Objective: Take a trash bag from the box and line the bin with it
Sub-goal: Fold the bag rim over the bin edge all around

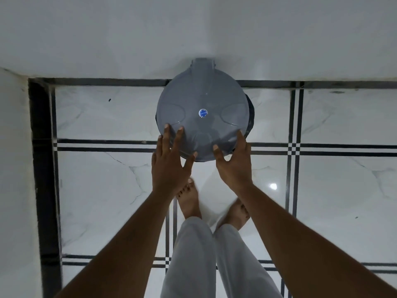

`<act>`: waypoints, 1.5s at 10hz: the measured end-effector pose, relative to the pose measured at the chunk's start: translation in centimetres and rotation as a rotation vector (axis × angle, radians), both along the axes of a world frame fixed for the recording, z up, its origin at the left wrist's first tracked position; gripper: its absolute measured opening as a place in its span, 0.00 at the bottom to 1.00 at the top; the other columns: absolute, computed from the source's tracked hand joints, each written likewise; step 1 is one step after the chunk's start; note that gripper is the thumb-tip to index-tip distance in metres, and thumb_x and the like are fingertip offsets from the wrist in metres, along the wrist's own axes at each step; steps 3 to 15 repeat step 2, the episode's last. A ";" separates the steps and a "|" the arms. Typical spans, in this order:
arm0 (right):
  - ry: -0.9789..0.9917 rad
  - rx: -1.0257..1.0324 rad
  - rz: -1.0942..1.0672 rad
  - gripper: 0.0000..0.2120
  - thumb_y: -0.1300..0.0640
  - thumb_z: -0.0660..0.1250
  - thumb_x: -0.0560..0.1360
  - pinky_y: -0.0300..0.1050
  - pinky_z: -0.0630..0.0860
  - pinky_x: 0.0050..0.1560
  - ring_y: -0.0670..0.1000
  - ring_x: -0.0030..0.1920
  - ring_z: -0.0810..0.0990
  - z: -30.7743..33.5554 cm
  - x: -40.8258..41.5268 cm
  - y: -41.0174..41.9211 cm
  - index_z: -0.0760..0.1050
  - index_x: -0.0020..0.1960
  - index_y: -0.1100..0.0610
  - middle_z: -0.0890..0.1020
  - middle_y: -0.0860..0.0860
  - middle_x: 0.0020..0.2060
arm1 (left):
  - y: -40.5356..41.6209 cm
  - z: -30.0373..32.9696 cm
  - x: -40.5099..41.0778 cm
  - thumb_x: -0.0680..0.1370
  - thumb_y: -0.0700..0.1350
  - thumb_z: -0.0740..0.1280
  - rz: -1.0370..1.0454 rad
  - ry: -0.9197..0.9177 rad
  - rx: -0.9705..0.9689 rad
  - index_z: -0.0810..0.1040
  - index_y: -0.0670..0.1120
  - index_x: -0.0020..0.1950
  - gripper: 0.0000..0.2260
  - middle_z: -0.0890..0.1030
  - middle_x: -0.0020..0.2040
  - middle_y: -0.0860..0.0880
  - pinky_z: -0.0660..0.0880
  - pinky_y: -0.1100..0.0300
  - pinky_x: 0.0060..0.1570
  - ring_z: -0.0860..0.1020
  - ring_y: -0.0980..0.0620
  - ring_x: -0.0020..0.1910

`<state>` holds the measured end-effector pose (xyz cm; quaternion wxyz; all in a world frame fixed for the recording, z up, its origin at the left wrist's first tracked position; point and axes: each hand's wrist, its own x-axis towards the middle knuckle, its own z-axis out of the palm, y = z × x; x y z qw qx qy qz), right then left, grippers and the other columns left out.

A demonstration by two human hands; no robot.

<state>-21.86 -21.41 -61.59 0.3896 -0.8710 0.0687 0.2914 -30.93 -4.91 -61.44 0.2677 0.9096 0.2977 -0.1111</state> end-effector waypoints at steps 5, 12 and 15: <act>-0.060 -0.100 -0.008 0.41 0.42 0.76 0.81 0.62 0.81 0.72 0.62 0.78 0.73 1.4 -0.5 0.5 0.61 0.87 0.52 0.69 0.58 0.81 | 1.8 1.5 0.5 0.82 0.65 0.69 -0.038 -0.044 -0.067 0.63 0.48 0.87 0.39 0.64 0.87 0.42 0.77 0.32 0.71 0.69 0.36 0.83; -0.060 -0.100 -0.008 0.41 0.42 0.76 0.81 0.62 0.81 0.72 0.62 0.78 0.73 1.4 -0.5 0.5 0.61 0.87 0.52 0.69 0.58 0.81 | 1.8 1.5 0.5 0.82 0.65 0.69 -0.038 -0.044 -0.067 0.63 0.48 0.87 0.39 0.64 0.87 0.42 0.77 0.32 0.71 0.69 0.36 0.83; -0.060 -0.100 -0.008 0.41 0.42 0.76 0.81 0.62 0.81 0.72 0.62 0.78 0.73 1.4 -0.5 0.5 0.61 0.87 0.52 0.69 0.58 0.81 | 1.8 1.5 0.5 0.82 0.65 0.69 -0.038 -0.044 -0.067 0.63 0.48 0.87 0.39 0.64 0.87 0.42 0.77 0.32 0.71 0.69 0.36 0.83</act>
